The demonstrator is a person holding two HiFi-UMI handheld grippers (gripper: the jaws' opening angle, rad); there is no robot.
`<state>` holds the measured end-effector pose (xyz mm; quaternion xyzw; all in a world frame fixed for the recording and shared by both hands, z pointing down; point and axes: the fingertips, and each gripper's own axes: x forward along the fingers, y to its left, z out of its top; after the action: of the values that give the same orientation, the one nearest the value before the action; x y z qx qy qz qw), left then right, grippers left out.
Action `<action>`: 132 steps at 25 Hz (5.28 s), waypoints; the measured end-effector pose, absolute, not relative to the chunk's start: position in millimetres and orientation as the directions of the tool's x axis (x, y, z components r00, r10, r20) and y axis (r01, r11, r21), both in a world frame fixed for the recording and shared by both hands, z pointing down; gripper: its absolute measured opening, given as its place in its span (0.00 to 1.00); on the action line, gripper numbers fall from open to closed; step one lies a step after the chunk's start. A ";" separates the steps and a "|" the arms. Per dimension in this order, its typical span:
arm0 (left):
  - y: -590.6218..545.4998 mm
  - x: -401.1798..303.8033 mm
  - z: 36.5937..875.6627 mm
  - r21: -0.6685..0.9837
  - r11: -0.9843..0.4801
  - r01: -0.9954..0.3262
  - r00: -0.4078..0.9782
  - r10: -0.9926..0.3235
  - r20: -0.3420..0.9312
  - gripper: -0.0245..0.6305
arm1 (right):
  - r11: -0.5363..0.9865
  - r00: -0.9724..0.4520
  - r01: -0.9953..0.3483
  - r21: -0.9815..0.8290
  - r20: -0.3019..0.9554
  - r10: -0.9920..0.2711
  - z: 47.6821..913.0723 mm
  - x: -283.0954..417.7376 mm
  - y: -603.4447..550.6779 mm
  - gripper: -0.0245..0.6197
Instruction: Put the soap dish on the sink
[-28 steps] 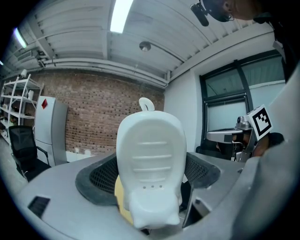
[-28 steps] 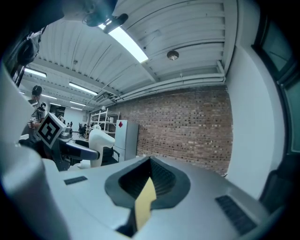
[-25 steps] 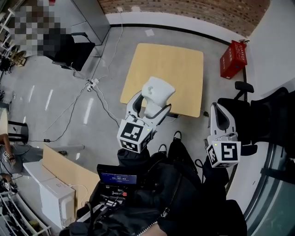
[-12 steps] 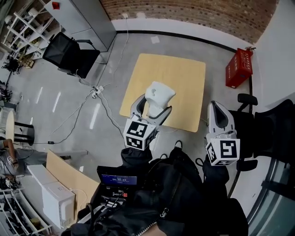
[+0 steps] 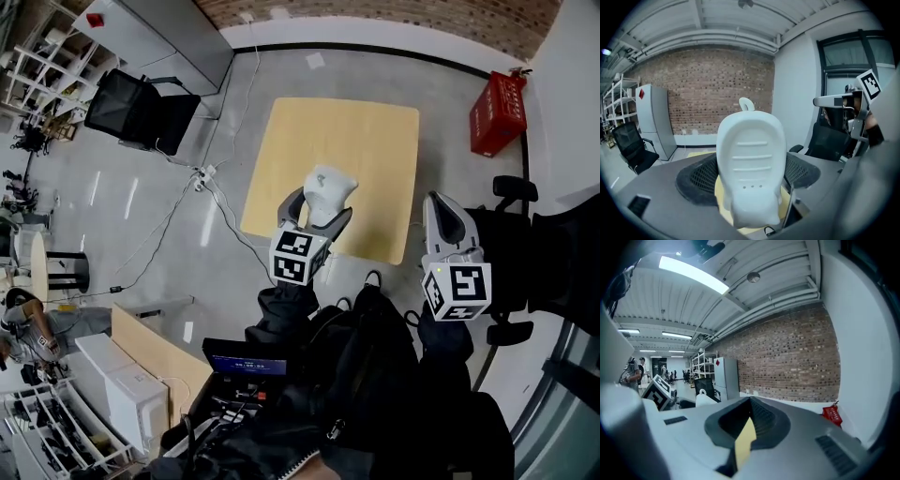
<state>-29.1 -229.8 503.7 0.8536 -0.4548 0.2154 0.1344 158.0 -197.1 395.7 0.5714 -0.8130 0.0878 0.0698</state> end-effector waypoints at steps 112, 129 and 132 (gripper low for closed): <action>-314.7 -73.2 313.4 -0.007 -0.501 -0.865 0.501 -0.865 0.001 0.04 | 0.481 -0.480 -0.876 -0.047 -0.029 -0.877 292.2 76.7 -283.8 0.05; -315.3 -74.9 315.7 -0.014 -0.498 -0.867 0.498 -0.867 -0.003 0.04 | 0.482 -0.481 -0.874 -0.051 -0.046 -0.876 290.9 75.9 -281.9 0.05; -315.0 -77.2 317.2 -0.011 -0.496 -0.868 0.496 -0.868 0.002 0.04 | 0.482 -0.480 -0.875 -0.052 -0.045 -0.876 291.2 74.6 -281.2 0.05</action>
<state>-77.2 -315.0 317.2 0.8649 -0.5019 0.0036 -0.0043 74.6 -281.2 291.2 0.5089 -0.8601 0.0107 -0.0326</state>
